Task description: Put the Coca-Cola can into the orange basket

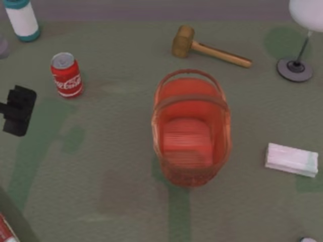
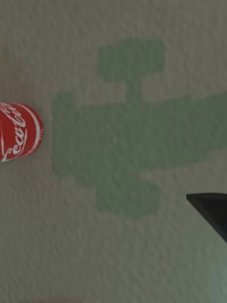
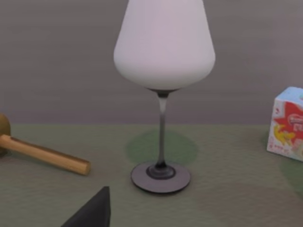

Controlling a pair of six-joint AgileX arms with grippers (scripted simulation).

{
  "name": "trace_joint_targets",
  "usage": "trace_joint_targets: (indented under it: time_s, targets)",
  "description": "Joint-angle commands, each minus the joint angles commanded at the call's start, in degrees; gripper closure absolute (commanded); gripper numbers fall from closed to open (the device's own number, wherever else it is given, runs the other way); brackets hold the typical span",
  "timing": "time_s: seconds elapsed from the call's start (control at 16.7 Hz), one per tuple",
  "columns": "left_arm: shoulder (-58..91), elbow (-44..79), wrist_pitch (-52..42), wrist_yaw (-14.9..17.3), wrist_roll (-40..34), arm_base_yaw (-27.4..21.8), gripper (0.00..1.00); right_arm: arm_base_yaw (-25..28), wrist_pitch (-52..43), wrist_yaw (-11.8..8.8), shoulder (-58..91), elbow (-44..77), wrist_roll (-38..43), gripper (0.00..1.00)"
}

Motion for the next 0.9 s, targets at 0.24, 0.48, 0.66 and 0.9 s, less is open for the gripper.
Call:
trace_joint_targets:
  time_s: [0.24, 0.48, 0.66, 0.9]
  targets:
    - [23.95, 19.71, -14.47, 0.61, 6.19, -1.00, 0.00, 0.00, 0.00, 0.00, 0.00, 0.00, 0.00, 0.00]
    - [46.42, 40.59, -27.23, 0.64, 12.26, -1.65, 0.00, 0.00, 0.00, 0.00, 0.00, 0.00, 0.00, 0.00]
    - [60.80, 56.39, -34.74, 0.37, 16.41, -1.89, 0.00, 0.00, 0.00, 0.00, 0.00, 0.00, 0.00, 0.00]
    - [75.24, 75.90, -41.43, -0.19, 20.98, -1.94, 0.00, 0.00, 0.00, 0.00, 0.00, 0.00, 0.00, 0.00]
